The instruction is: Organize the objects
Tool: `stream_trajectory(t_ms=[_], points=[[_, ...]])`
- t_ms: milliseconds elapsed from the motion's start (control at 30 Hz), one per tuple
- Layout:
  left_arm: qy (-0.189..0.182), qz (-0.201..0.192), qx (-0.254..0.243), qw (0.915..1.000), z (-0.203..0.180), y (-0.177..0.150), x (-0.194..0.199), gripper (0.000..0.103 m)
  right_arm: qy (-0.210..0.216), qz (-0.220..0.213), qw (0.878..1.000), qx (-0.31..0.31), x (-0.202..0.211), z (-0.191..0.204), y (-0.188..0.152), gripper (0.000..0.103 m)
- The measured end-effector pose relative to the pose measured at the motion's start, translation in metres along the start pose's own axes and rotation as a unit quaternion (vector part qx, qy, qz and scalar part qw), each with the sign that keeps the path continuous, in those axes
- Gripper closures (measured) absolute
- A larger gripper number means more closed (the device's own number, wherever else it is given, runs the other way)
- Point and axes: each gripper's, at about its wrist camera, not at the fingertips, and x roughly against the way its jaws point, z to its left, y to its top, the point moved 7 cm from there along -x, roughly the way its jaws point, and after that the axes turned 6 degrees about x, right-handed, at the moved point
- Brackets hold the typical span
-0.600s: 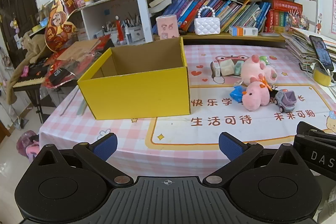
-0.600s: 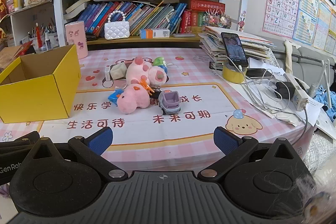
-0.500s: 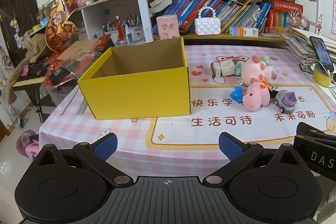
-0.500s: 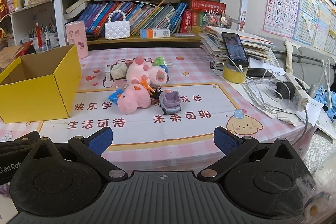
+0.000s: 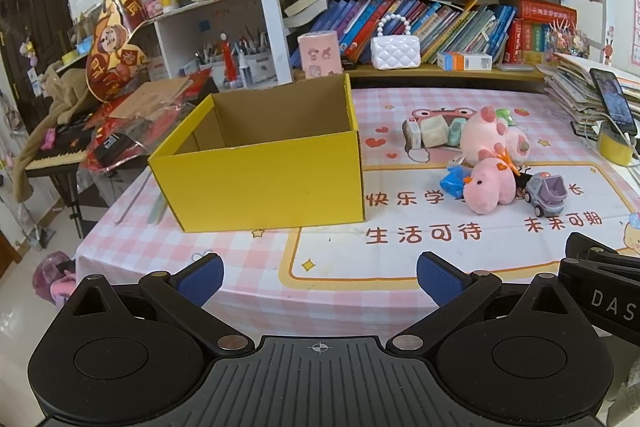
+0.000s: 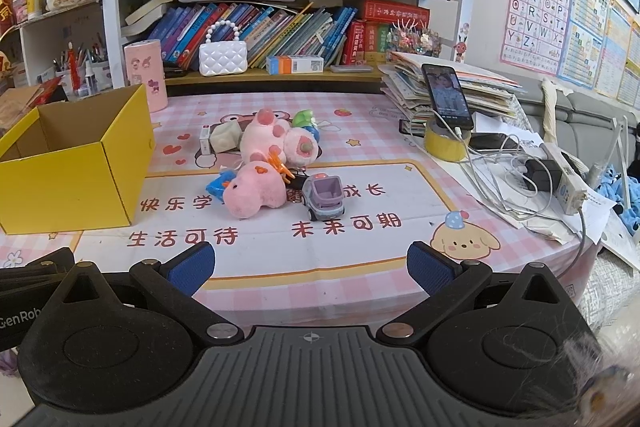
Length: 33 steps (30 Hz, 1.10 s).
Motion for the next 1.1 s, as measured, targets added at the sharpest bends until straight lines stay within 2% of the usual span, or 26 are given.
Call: stream_trajectory(t_ms=[733,1100], points=[[-0.002,0.012,0.000,0.9999,0.001,-0.003,-0.008,0.000,0.001,0.008,1.000,-0.001,-0.007,0.002,-0.001,0.000],[0.001,0.025,0.010,0.9996,-0.001,-0.003,-0.016,0.000,0.004,0.025,1.000,-0.003,-0.017,-0.002,0.001,0.000]])
